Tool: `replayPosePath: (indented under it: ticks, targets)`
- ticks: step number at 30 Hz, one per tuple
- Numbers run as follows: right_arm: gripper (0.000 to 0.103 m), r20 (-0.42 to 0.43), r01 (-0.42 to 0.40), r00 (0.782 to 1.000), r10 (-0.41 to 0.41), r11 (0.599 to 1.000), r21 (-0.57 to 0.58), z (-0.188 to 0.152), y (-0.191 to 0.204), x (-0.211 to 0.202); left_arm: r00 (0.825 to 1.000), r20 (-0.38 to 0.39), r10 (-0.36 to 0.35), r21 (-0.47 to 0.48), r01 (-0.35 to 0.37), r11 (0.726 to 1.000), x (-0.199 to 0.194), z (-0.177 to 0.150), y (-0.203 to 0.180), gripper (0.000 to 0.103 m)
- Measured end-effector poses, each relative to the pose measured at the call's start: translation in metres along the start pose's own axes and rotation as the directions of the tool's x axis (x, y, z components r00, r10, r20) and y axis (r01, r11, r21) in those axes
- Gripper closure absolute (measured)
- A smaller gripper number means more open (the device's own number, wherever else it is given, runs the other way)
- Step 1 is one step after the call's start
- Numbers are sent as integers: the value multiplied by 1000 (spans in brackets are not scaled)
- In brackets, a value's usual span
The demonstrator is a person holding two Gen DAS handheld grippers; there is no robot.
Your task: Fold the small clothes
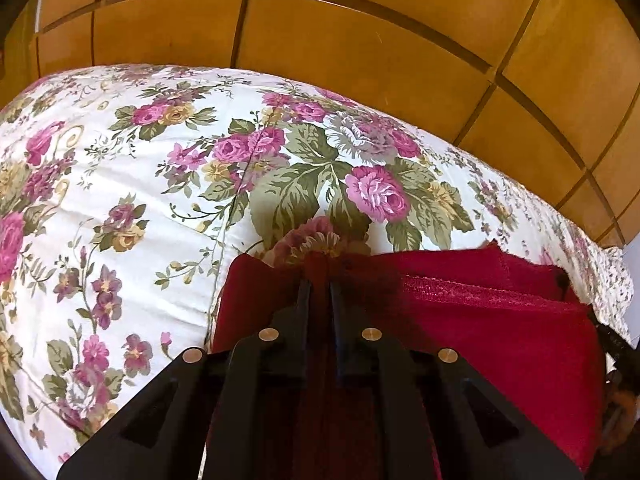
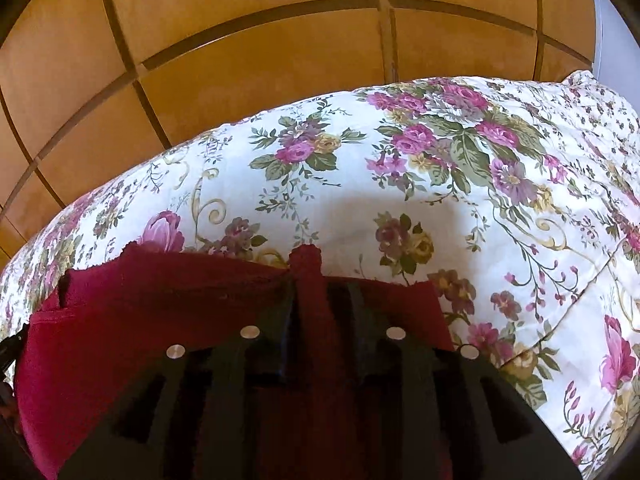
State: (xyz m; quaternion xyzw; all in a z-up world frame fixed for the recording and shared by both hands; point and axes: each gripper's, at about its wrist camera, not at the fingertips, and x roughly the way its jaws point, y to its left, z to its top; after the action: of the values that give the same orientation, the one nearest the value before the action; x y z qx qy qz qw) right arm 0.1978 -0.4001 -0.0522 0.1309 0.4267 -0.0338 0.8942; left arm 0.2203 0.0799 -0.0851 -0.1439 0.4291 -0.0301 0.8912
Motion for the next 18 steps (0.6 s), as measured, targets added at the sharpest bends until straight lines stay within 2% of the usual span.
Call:
replayPosePath:
  ticks: [2, 5, 7, 10, 11, 12, 15, 18]
  targets:
    - [75, 5, -13, 1000, 13, 1000, 13, -1, -2, -3, 1000, 24, 5, -19, -5, 1000, -18, 1, -4, 60]
    - [60, 38, -18, 999, 17, 1000, 25, -2, -3, -10, 989, 146, -19, -52, 27, 998, -60, -6, -14, 44]
    - [53, 85, -11, 996, 9, 1000, 23, -3, -2, -20, 981, 177, -80, -16, 84, 996, -82, -12, -33, 43]
    - [62, 166, 8, 986, -9, 1000, 7, -3, 4, -50, 974, 163, -158, 93, 144, 985, -94, -24, -68, 43]
    - [69, 181, -2, 984, 3, 1000, -6, -3, 8, -59, 974, 144, -177, 146, 156, 977, -92, -29, -81, 43]
    - [70, 188, -22, 982, 27, 999, -25, -4, 13, -67, 975, 125, -183, 207, 155, 966, -87, -35, -97, 43]
    - [69, 136, -80, 986, 96, 990, -119, -5, 35, -74, 983, 68, -172, 300, 144, 943, -65, -44, -125, 43]
    - [69, 28, -84, 995, 92, 975, -205, -6, 52, -52, 991, 10, -135, 329, 124, 936, -33, -44, -140, 43]
